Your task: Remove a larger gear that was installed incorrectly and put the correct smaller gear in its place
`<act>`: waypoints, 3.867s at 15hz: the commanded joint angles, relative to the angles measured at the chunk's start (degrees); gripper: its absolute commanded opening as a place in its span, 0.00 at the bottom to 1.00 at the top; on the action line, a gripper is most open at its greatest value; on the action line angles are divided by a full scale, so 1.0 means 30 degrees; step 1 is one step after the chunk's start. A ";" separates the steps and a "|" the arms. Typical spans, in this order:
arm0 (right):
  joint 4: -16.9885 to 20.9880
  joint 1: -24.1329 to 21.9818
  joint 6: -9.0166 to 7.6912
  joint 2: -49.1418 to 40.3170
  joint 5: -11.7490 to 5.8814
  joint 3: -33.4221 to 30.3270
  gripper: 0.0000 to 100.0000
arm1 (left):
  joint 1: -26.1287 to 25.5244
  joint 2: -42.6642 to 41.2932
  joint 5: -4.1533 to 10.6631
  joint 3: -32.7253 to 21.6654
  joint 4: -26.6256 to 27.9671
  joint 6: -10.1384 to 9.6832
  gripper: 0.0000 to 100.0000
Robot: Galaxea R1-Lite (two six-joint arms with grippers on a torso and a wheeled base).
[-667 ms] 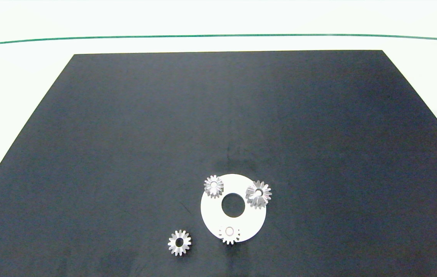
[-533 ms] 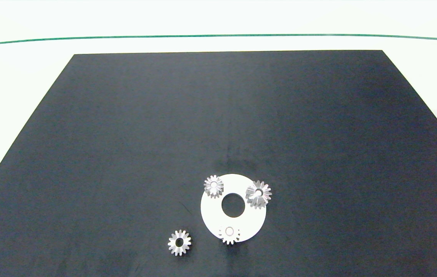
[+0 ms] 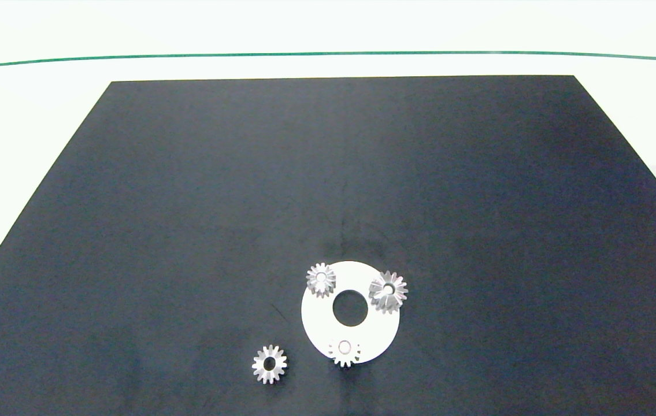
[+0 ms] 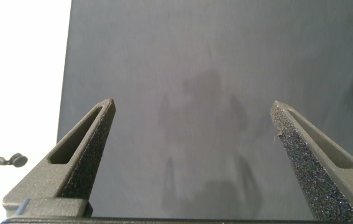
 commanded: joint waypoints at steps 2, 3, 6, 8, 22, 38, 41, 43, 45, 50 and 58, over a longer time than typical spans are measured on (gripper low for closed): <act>0.0518 0.2182 -0.1556 0.9362 0.0280 -0.4394 1.00 | 0.0071 1.1326 0.0060 -1.0900 0.4453 0.0260 1.00; 0.0547 0.2739 -0.1791 1.0827 0.0133 -0.5448 1.00 | 0.0393 1.2615 0.0060 -1.3244 0.7119 0.0055 1.00; 0.0693 0.4936 -0.2055 1.4431 -0.0746 -0.8202 1.00 | 0.1067 1.4051 0.0353 -1.5617 1.1836 -0.0472 1.00; 0.0693 0.7720 -0.2055 1.7595 -0.1713 -1.0048 1.00 | 0.1067 1.4373 0.0705 -1.6057 1.1895 -0.0531 1.00; 0.1162 1.5337 -0.1908 2.9314 -0.4877 -1.7372 1.00 | 0.1682 1.2234 0.1086 -1.6115 1.1836 -0.0325 1.00; 0.1367 1.5190 -0.1937 3.2126 -0.5140 -1.9979 0.88 | 0.1682 1.2029 0.1086 -1.6115 1.1807 -0.0296 1.00; 0.1397 1.5190 -0.1937 3.2155 -0.5140 -1.9950 0.82 | 0.1682 1.2029 0.1086 -1.6115 1.1807 -0.0296 1.00; 0.1543 1.5190 -0.1937 3.2155 -0.5140 -1.9950 0.77 | 0.1682 1.2029 0.1086 -1.6115 1.1807 -0.0296 1.00; 0.1777 1.5190 -0.1967 3.2097 -0.5140 -1.9921 0.74 | 0.1682 1.2029 0.1086 -1.6115 1.1777 -0.0296 1.00; 0.1777 1.4956 -0.1967 3.2155 -0.5140 -1.9921 0.64 | 0.1682 1.2059 0.1086 -1.6115 1.1690 -0.0325 1.00; 0.1777 1.4897 -0.1937 3.2185 -0.5140 -1.9892 0.47 | 0.1682 1.2029 0.1057 -1.6115 1.1690 -0.0296 1.00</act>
